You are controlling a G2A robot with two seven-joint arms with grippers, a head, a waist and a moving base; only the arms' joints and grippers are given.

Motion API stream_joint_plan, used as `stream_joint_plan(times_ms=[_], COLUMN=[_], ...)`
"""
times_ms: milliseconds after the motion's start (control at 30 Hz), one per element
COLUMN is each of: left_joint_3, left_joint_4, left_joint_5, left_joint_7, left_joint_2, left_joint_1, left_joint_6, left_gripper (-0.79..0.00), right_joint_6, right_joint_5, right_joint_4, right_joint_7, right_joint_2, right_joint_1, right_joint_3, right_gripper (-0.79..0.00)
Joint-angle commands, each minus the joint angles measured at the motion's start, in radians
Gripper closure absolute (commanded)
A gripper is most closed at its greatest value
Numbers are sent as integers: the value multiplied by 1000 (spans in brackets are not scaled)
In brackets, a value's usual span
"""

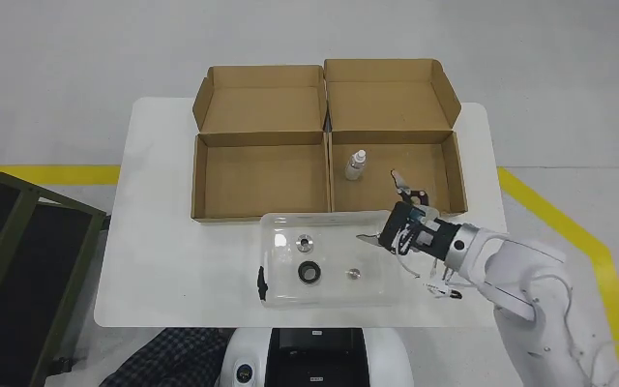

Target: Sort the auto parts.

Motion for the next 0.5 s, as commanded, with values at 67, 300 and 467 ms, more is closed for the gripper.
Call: stream_joint_plan(times_ms=[67, 300, 467], left_joint_3=[0, 0, 0], left_joint_4=[0, 0, 0], left_joint_5=[0, 0, 0], left_joint_7=[0, 0, 0], left_joint_2=[0, 0, 0], left_joint_1=[0, 0, 0], left_joint_6=[0, 0, 0], left_gripper=[-785, -785, -785], right_joint_6=[-47, -99, -123], right_joint_5=[22, 51, 73], right_joint_4=[-34, -41, -24], right_joint_7=[59, 148, 208], right_joint_2=[9, 21, 28], right_joint_1=[-33, -55, -36], right_joint_3=[0, -27, -59], right_gripper=[-779, -785, -785])
